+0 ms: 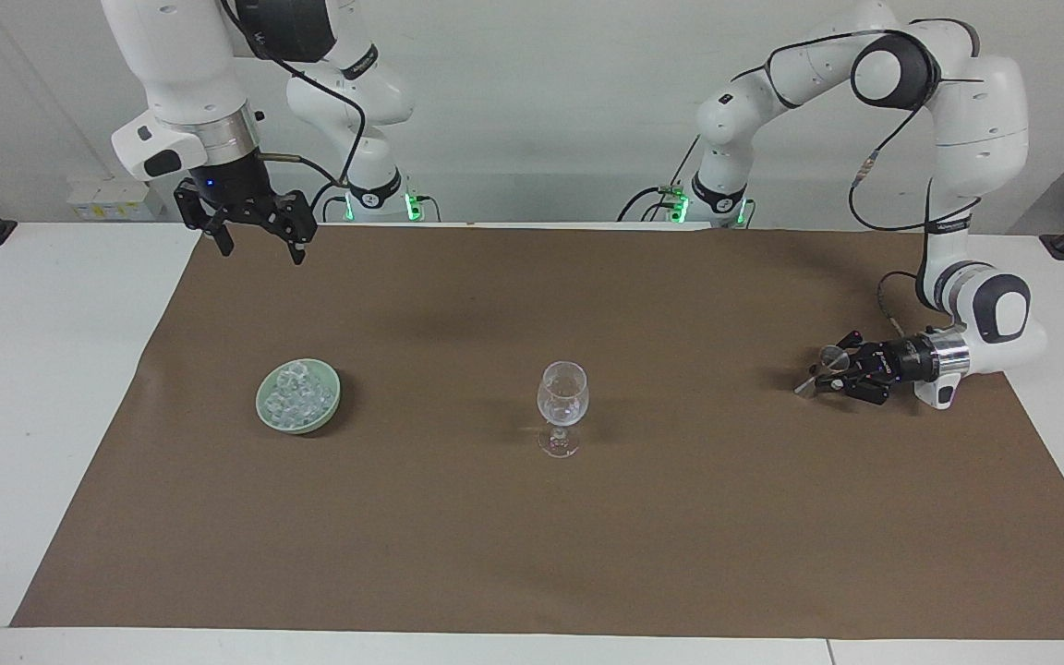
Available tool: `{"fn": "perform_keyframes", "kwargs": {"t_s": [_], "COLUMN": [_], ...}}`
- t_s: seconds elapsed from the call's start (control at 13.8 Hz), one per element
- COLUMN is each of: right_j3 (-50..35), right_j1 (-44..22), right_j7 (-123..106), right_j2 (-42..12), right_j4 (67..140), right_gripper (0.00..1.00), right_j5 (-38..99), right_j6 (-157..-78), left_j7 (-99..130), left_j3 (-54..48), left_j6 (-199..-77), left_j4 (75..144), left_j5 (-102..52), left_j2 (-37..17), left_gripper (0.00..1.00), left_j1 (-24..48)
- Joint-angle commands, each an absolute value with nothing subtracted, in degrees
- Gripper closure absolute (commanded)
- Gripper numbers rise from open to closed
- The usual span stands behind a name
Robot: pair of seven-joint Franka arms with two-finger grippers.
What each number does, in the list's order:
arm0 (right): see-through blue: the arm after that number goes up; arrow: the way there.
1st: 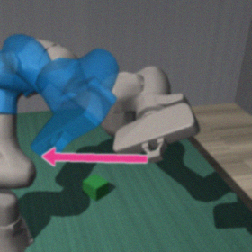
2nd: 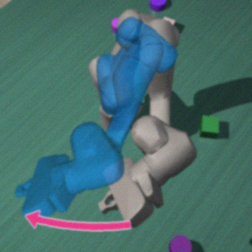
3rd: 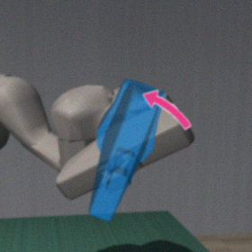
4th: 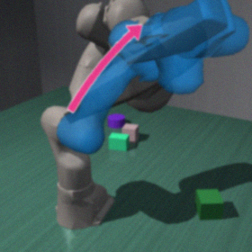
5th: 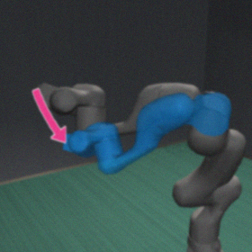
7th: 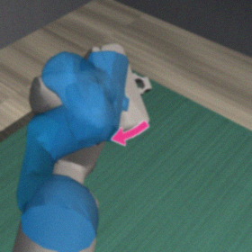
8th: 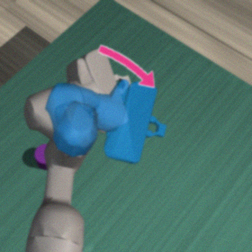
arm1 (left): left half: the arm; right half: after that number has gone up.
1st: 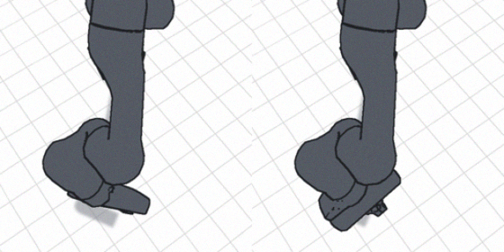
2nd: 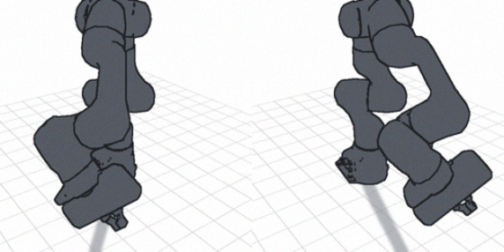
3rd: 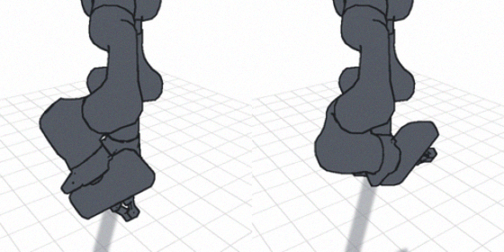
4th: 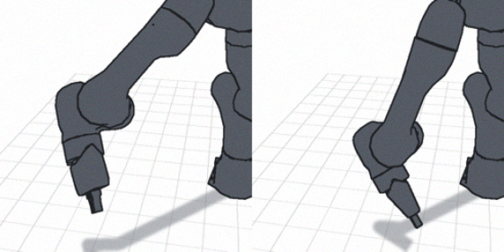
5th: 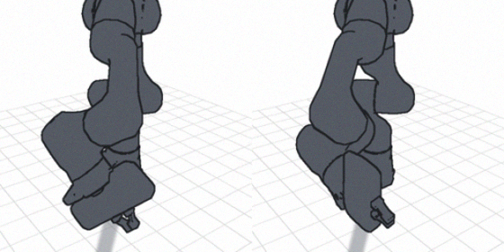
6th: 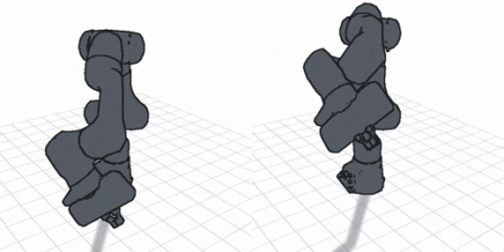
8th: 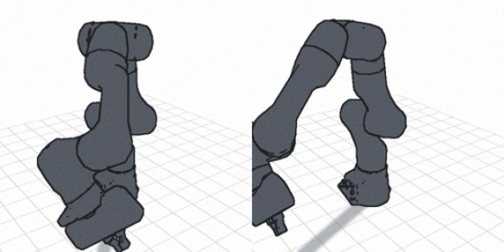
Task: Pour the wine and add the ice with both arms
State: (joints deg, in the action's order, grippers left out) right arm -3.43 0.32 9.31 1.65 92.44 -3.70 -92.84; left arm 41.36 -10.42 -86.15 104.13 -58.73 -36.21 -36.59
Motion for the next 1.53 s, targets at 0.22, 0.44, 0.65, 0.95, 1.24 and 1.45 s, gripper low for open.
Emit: {"fn": "perform_keyframes", "kwargs": {"t_s": [0.22, 0.44, 0.65, 0.95, 1.24, 1.45], "right_j3": [-3.6, -3.6, -3.5, -3.5, -3.3, -3.4], "right_j1": [1.6, 2.0, 3.4, 4.7, 5.2, 5.1], "right_j7": [5.2, 2.8, -0.3, -1.1, -2.2, -2.0], "right_j2": [1.6, 0.4, 1.2, 0.9, 0.5, -0.4], "right_j4": [93.2, 97.9, 107.2, 118.9, 124.5, 125.5], "right_gripper": [0.0, 0.0, 0.0, 0.0, 0.0, 0.0], "right_j5": [-3.5, -3.1, -3.1, -3.3, -4.1, -8.3], "right_j6": [-95.8, -102.1, -111.9, -124.4, -129.5, -131.1], "left_j7": [42.2, 43.0, 42.8, 42.7, 42.1, 42.0], "left_j3": [-10.9, -10.9, -10.8, -10.8, -11.4, -15.3], "left_j6": [-85.6, -85.0, -84.6, -83.3, -81.6, -78.8], "left_j4": [102.7, 100.0, 97.8, 93.1, 86.3, 79.3], "left_j5": [-57.2, -54.6, -52.0, -44.8, -37.6, -32.3], "left_j2": [-37.0, -37.0, -36.9, -36.8, -36.2, -36.2], "left_gripper": [0.48, 0.39, 0.28, 0.0, 0.0, 0.0], "left_j1": [-37.4, -37.4, -37.9, -38.4, -38.1, -38.1]}}
